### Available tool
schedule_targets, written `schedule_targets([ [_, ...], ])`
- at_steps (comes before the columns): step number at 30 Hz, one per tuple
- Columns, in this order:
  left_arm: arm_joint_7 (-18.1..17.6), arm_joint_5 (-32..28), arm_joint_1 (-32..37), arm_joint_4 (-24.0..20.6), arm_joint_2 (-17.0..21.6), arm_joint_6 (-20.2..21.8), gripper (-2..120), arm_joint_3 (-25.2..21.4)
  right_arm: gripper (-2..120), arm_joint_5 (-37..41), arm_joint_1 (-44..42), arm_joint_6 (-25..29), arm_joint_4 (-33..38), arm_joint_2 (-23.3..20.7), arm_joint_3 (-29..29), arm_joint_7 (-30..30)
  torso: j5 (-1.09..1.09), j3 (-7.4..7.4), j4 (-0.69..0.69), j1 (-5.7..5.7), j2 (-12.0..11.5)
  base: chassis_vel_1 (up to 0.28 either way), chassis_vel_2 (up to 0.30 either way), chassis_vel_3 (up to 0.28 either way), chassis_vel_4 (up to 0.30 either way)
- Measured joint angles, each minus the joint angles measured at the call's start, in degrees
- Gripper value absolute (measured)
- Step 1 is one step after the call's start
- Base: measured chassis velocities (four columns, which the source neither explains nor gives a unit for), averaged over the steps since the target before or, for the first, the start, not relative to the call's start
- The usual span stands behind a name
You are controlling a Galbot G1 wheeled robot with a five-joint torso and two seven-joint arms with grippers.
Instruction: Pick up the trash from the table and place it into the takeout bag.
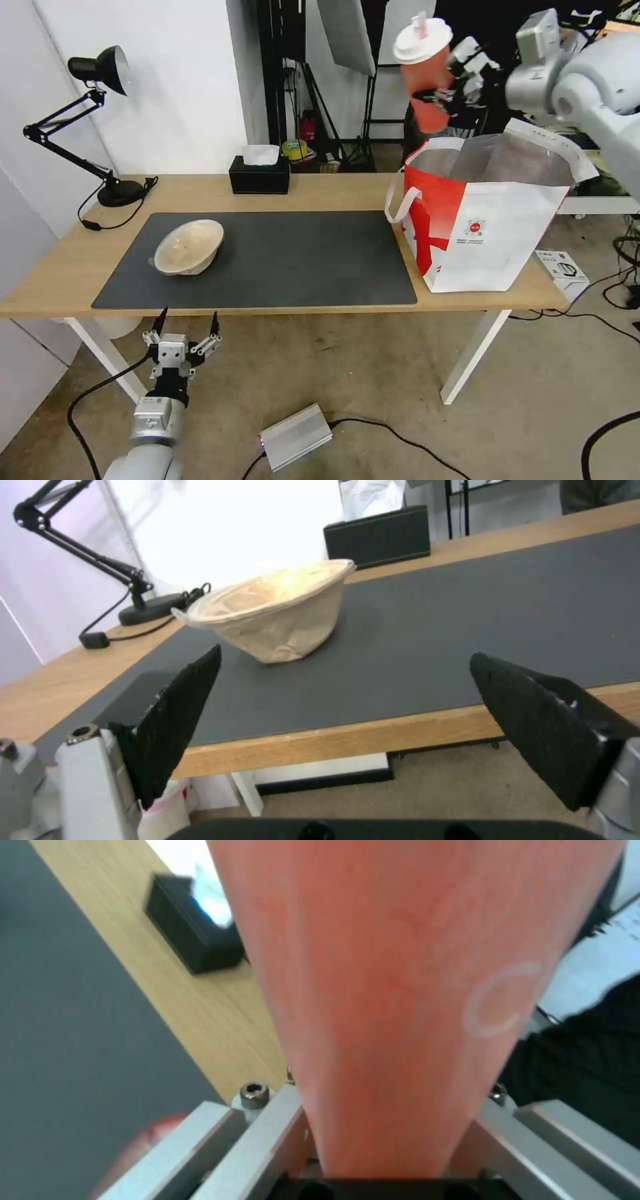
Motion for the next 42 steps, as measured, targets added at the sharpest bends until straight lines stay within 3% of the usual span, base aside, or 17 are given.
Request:
schedule_targets([
  [15,0.0,0.0,0.1,0.0,-0.5,-0.1,100,0.2,4,-9.6,-5.3,7.0,-5.9,-5.8,1.7,-4.6,0.01,0.00,-0.01,0.00,0.0,0.000,0.000,0.000,0.000],
  [42,0.0,0.2,0.2,0.0,-1.0,-0.3,100,0.3,4,-12.2,-15.7,8.8,-6.5,-8.3,5.9,-4.9,0.00,0.00,-0.01,0.00,0.0,0.000,0.000,0.000,0.000],
])
